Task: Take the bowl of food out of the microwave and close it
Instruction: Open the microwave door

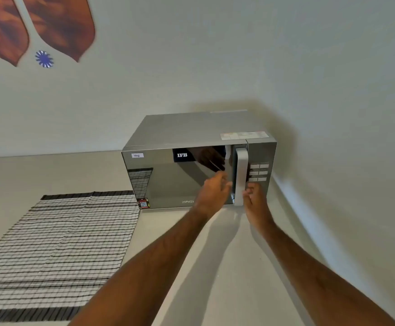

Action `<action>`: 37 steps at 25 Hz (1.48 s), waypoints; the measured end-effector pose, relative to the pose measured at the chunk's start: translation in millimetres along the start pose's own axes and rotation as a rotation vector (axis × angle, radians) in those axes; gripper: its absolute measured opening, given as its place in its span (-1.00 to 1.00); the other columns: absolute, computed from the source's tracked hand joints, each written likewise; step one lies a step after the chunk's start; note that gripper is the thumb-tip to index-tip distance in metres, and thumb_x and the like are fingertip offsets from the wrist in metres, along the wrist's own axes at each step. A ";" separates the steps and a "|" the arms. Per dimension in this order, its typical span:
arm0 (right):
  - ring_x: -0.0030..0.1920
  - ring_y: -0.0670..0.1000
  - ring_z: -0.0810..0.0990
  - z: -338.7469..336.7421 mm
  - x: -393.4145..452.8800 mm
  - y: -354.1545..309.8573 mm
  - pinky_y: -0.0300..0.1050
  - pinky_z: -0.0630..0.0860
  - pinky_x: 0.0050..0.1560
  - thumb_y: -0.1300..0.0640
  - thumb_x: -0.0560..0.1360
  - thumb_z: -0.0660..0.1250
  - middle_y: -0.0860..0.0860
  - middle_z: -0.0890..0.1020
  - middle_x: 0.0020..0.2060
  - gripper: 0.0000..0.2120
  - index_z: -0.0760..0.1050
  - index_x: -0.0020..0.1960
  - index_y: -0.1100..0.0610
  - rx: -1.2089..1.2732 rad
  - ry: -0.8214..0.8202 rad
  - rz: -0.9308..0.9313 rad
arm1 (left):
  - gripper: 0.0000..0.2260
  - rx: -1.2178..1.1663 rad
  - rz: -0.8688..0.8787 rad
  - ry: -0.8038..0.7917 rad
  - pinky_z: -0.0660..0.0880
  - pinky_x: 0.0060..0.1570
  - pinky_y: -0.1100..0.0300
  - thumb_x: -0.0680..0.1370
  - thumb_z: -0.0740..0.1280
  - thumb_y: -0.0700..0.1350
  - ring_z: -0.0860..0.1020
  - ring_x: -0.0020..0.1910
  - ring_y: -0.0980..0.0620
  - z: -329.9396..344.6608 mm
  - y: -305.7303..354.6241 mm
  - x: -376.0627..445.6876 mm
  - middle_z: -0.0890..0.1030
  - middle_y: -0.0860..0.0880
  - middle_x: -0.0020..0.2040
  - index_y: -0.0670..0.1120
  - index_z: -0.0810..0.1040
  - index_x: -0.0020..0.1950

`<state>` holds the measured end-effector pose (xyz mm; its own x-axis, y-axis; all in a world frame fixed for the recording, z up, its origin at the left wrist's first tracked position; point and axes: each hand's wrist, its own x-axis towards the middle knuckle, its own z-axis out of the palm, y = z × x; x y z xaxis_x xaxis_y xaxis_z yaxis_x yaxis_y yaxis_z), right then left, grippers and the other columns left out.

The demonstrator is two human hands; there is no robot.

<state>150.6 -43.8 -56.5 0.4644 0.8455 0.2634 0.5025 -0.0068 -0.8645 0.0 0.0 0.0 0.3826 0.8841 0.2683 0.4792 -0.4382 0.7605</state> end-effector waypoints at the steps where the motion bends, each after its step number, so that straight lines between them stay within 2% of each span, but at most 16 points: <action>1: 0.17 0.19 0.66 0.0 4.4 -0.7 0.03 0.60 0.15 0.16 0.72 0.24 0.11 0.61 0.09 -0.79 0.47 0.31 0.22 -0.018 -0.006 -0.020 | -0.70 -0.041 0.008 -0.026 0.56 0.03 0.28 0.71 0.30 -0.02 0.62 0.12 0.05 5.0 5.2 9.6 0.66 -0.06 0.25 -0.07 0.50 0.43; 2: 0.19 0.16 0.67 -1.0 5.7 -4.7 0.00 0.59 0.15 0.09 0.74 0.22 0.06 0.62 0.10 -0.75 0.48 0.33 0.20 -0.053 -0.034 -0.038 | -0.71 -0.055 -0.001 -0.056 0.49 -0.05 0.37 0.72 0.30 -0.02 0.60 0.10 0.07 7.5 11.2 14.8 0.65 -0.03 0.22 -0.06 0.51 0.41; 4: 0.28 0.12 0.67 -1.4 7.6 -12.8 0.07 0.62 0.28 -0.05 0.75 0.15 0.04 0.67 0.21 -0.64 0.46 0.42 0.13 -0.045 -0.095 -0.010 | -0.73 -0.069 -0.009 -0.095 0.41 -0.10 0.45 0.72 0.28 -0.02 0.58 0.10 0.08 12.6 20.9 25.4 0.64 -0.01 0.22 -0.07 0.51 0.40; 7: 0.38 0.11 0.63 -1.7 10.3 -9.5 0.18 0.57 0.42 -0.19 0.75 0.04 0.05 0.65 0.37 -0.53 0.41 0.51 0.02 -0.025 -0.152 0.045 | -0.72 -0.102 -0.018 -0.079 0.47 0.09 0.38 0.73 0.28 -0.06 0.59 0.22 0.02 21.1 21.3 32.5 0.63 -0.11 0.34 -0.10 0.49 0.42; 10: 0.37 0.15 0.63 -4.1 12.8 -4.5 0.19 0.57 0.41 -0.17 0.75 0.04 0.05 0.66 0.34 -0.58 0.44 0.44 0.02 -0.066 -0.139 0.021 | -0.75 -0.119 -0.020 -0.023 0.56 0.29 0.15 0.72 0.31 -0.12 0.61 0.33 -0.13 25.7 20.9 35.0 0.63 -0.15 0.34 -0.13 0.50 0.40; 12: 0.36 0.17 0.64 -3.4 13.9 -4.7 0.22 0.58 0.40 -0.16 0.76 0.03 0.06 0.66 0.32 -0.60 0.43 0.43 0.01 -0.126 -0.138 0.027 | -0.76 -0.118 -0.019 -0.014 0.57 0.34 0.09 0.72 0.31 -0.12 0.61 0.33 -0.16 26.5 21.4 35.0 0.63 -0.17 0.34 -0.15 0.51 0.38; 14: 0.35 0.19 0.65 -2.7 12.2 -2.7 0.23 0.59 0.38 -0.14 0.76 0.04 0.07 0.67 0.33 -0.61 0.43 0.43 0.02 -0.198 -0.107 0.009 | -0.76 -0.113 0.009 -0.021 0.57 0.25 0.23 0.72 0.32 -0.13 0.62 0.32 -0.15 24.9 18.6 32.7 0.64 -0.17 0.33 -0.16 0.53 0.38; 16: 0.29 0.17 0.69 -1.6 5.8 2.6 0.15 0.65 0.31 -0.14 0.75 0.06 0.06 0.68 0.30 -0.63 0.44 0.41 0.03 -0.256 -0.078 -0.047 | -0.75 -0.107 0.036 -0.033 0.52 0.13 0.37 0.71 0.33 -0.12 0.63 0.29 -0.13 22.8 13.6 27.8 0.66 -0.16 0.30 -0.16 0.54 0.37; 20: 0.15 0.15 0.75 -3.0 -5.0 12.8 -0.08 0.63 0.06 -0.16 0.73 0.10 0.04 0.72 0.20 -0.66 0.46 0.33 0.00 -0.257 -0.042 -0.093 | -0.73 -0.113 0.046 -0.049 0.53 0.18 0.28 0.71 0.33 -0.11 0.63 0.31 -0.11 22.3 9.7 18.8 0.66 -0.17 0.32 -0.15 0.54 0.39; 25: 0.13 0.10 0.74 -8.4 -16.5 11.2 -0.30 0.52 -0.06 -0.15 0.72 0.15 -0.03 0.70 0.14 -0.70 0.47 0.33 -0.02 -0.199 -0.058 -0.088 | -0.76 -0.097 0.065 -0.056 0.56 0.13 0.33 0.69 0.37 -0.10 0.65 0.18 0.01 15.5 9.0 9.0 0.69 -0.12 0.26 -0.11 0.58 0.34; 26: 0.11 0.09 0.74 -10.6 -21.7 11.3 -0.31 0.55 -0.09 -0.15 0.72 0.17 -0.06 0.69 0.10 -0.71 0.48 0.32 -0.01 -0.202 -0.059 -0.102 | -0.76 -0.089 0.067 -0.062 0.58 0.18 0.27 0.69 0.38 -0.08 0.65 0.17 0.01 14.4 8.3 5.1 0.69 -0.11 0.27 -0.11 0.58 0.34; 28: 0.09 0.09 0.75 -15.2 -30.8 10.1 -0.12 0.69 0.00 -0.13 0.73 0.17 -0.04 0.72 0.11 -0.69 0.49 0.33 0.02 -0.241 -0.065 -0.145 | -0.74 -0.075 0.065 -0.069 0.56 0.23 0.19 0.68 0.38 -0.07 0.67 0.23 -0.05 11.8 8.2 -3.2 0.69 -0.12 0.29 -0.11 0.59 0.35; 29: 0.10 0.10 0.74 -17.2 -35.3 8.9 -0.01 0.72 0.08 -0.12 0.73 0.17 -0.01 0.74 0.14 -0.68 0.50 0.35 0.04 -0.263 -0.068 -0.162 | -0.73 -0.075 0.065 -0.069 0.57 0.24 0.17 0.68 0.38 -0.06 0.68 0.25 -0.07 11.0 8.2 -7.8 0.70 -0.13 0.30 -0.11 0.59 0.35; 31: 0.09 0.10 0.75 -21.7 -45.6 4.8 0.05 0.71 0.13 -0.10 0.73 0.19 0.03 0.76 0.15 -0.67 0.52 0.35 0.07 -0.277 -0.070 -0.185 | -0.74 -0.093 0.064 -0.068 0.60 0.27 0.12 0.69 0.37 -0.05 0.69 0.24 -0.07 8.4 8.2 -18.7 0.71 -0.12 0.28 -0.12 0.60 0.35; 34: 0.06 0.12 0.75 -26.4 -65.2 1.1 0.04 0.70 0.11 -0.07 0.72 0.24 0.06 0.77 0.11 -0.69 0.57 0.30 0.11 -0.297 -0.070 -0.222 | -0.74 -0.168 0.046 -0.102 0.62 0.26 0.11 0.69 0.37 -0.03 0.70 0.18 -0.01 0.2 6.0 -39.2 0.73 -0.06 0.24 -0.09 0.64 0.34; 37: 0.06 0.07 0.76 -29.0 -89.4 0.5 -0.15 0.66 0.06 -0.10 0.70 0.27 0.02 0.78 0.11 -0.67 0.58 0.31 0.09 -0.287 -0.088 -0.271 | -0.75 -0.205 0.024 -0.125 0.65 0.23 0.15 0.65 0.42 -0.03 0.74 0.12 0.04 -15.3 2.2 -59.1 0.76 -0.03 0.19 -0.08 0.70 0.29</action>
<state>130.5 -134.9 -68.0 0.2293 0.8795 0.4171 0.7875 0.0843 -0.6106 -33.6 -50.7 -5.2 0.4930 0.8412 0.2220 0.3030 -0.4052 0.8625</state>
